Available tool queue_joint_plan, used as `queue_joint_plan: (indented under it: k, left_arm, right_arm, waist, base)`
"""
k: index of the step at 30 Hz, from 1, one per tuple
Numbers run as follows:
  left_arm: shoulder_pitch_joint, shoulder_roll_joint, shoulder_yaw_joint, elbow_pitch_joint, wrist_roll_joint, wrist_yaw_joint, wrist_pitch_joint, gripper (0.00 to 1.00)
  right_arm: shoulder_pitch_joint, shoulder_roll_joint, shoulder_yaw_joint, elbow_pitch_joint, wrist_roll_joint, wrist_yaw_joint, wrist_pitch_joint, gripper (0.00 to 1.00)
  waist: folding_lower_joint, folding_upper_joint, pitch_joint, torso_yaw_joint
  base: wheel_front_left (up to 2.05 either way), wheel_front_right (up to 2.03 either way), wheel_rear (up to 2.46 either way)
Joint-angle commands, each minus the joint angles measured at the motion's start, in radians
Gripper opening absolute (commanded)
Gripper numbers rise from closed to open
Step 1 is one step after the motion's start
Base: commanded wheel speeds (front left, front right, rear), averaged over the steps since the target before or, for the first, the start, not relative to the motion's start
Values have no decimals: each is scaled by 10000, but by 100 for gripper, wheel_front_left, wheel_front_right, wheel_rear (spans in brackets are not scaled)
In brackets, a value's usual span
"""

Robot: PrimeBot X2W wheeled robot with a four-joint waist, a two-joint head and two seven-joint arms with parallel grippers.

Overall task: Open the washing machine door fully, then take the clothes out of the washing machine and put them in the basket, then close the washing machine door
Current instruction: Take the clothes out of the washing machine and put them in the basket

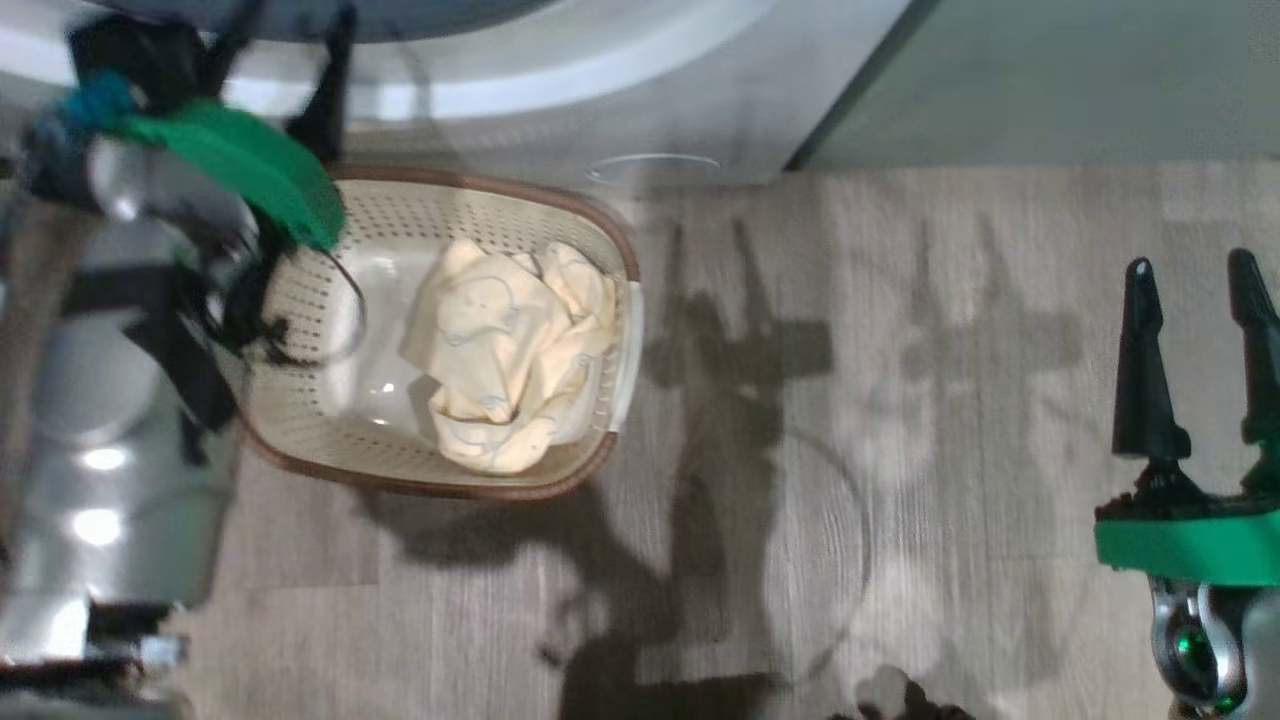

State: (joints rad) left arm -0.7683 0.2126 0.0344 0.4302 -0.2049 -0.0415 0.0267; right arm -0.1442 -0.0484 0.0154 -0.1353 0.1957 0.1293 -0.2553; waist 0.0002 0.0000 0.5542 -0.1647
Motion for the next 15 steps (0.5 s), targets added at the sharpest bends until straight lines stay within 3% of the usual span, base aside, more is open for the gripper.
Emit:
queue_joint_plan:
  k: [1, 15]
  left_arm:
    - [-385, 504, 354, -241, -43, -29, 126, 100]
    - [-3693, 2288, 82, 1275, 541, -2, 2432, 100]
  right_arm:
    - [-119, -28, 231, -311, 75, 14, -65, 100]
    - [-543, -20, 551, -157, 1140, 14, -65, 100]
  waist:
    - [-2, 0, 297, -308]
    - [-2, 0, 988, -1426]
  base:
    - [0, 0, 0]
    - [0, 0, 0]
